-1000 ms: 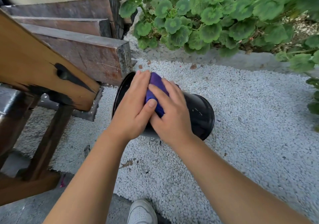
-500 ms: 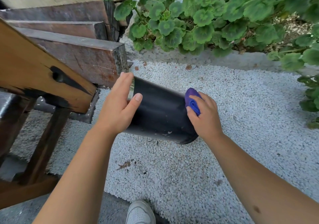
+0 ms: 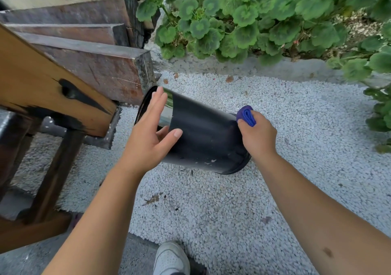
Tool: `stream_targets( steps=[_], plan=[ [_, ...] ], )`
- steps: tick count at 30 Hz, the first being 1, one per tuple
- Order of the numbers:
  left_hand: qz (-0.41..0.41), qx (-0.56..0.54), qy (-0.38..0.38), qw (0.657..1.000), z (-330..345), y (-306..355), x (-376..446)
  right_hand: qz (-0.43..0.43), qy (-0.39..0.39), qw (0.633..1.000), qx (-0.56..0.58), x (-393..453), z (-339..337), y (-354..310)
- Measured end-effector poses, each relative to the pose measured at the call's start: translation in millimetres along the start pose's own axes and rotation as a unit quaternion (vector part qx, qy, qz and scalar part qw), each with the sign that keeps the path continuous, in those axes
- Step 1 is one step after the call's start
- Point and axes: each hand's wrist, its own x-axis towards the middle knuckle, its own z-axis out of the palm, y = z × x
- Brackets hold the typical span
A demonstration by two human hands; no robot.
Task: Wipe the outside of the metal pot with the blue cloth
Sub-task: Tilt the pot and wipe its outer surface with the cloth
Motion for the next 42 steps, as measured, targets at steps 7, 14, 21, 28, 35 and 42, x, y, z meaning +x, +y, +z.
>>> stream_targets(
  steps=[7, 14, 21, 28, 35, 42],
  plan=[
    [-0.052, 0.080, -0.012, 0.995, 4.1, 20.6, 23.5, 0.044, -0.012, 0.996, 0.075, 21.1, -12.4, -6.3],
    [-0.002, 0.055, 0.058, 0.997, -4.8, 17.4, 15.3, 0.074, -0.008, 0.981, 0.177, 27.2, -10.5, -17.7],
    [0.065, 0.074, -0.068, 0.993, 4.6, 6.7, 18.1, -0.182, 0.007, 0.979, 0.088, -47.9, 16.5, -86.0],
    [0.060, 0.049, -0.039, 0.996, 0.7, -2.4, 20.8, -0.346, -0.008, 0.938, -0.004, -74.6, 45.2, -90.4],
    [0.054, 0.077, 0.023, 0.995, -10.8, -10.5, 19.1, -0.243, -0.014, 0.965, -0.094, -35.1, 33.6, -42.8],
    [0.035, 0.116, 0.029, 0.992, -7.5, -6.4, 25.7, -0.103, 0.006, 0.994, -0.032, -18.8, 18.0, 18.8]
  ],
)
